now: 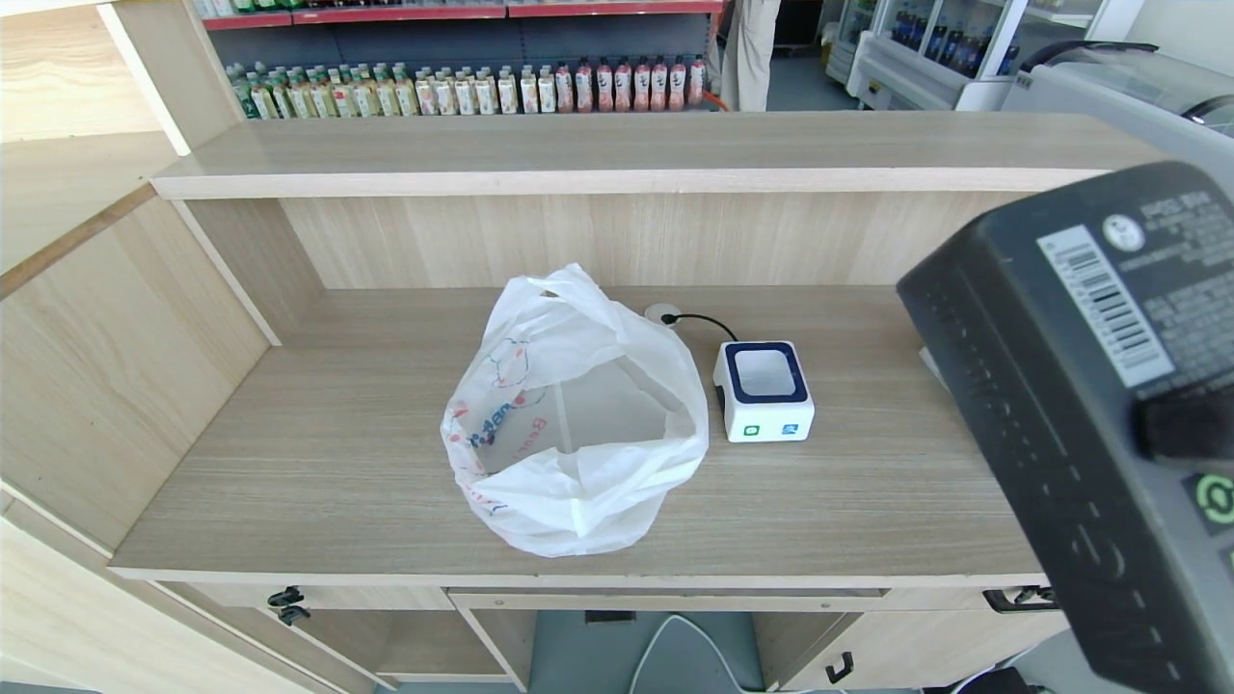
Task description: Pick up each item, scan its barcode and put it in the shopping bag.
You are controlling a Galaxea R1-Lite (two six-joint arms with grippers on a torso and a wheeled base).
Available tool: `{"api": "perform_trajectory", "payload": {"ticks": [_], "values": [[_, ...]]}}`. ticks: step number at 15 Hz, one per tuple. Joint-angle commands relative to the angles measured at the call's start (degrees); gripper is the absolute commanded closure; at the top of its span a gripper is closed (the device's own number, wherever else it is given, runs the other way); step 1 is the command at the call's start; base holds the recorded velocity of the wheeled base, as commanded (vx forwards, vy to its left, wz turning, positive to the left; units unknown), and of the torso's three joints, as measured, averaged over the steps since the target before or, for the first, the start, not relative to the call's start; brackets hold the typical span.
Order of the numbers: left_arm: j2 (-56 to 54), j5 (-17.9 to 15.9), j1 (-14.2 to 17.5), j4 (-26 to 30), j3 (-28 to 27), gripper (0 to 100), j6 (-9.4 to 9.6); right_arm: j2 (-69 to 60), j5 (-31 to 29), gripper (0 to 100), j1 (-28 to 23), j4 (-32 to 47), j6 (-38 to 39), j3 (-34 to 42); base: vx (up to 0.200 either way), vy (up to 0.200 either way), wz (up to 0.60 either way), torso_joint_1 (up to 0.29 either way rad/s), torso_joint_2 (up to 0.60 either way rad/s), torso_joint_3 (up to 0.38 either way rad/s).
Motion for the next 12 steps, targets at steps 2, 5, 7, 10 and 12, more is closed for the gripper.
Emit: {"api": "perform_trajectory", "payload": {"ticks": [2,5,7,10,12], "values": [[0.05,0.01,0.01,-0.01,0.00,0,-0.01,-0.13,-0.15,100,-0.24,0.51,0.14,0.30,0.000,0.000,0.00,0.000,0.00,0.000],[0.05,0.01,0.01,-0.01,0.00,0,-0.01,0.40,-1.47,100,-3.05,1.66,4.27,-0.31,0.000,0.000,0.00,0.000,0.00,0.000],[0.05,0.01,0.01,-0.01,0.00,0,-0.01,-0.13,-6.92,100,-4.89,2.18,9.98,-0.40,0.000,0.000,0.00,0.000,0.00,0.000],[0.05,0.01,0.01,-0.01,0.00,0,-0.01,-2.06,-26.43,100,-5.33,2.01,28.79,-0.66,0.000,0.000,0.00,0.000,0.00,0.000],[0.05,0.01,0.01,-0.01,0.00,0,-0.01,-2.68,-47.09,100,-5.42,2.80,48.92,-3.74,0.000,0.000,0.00,0.000,0.00,0.000]]}}
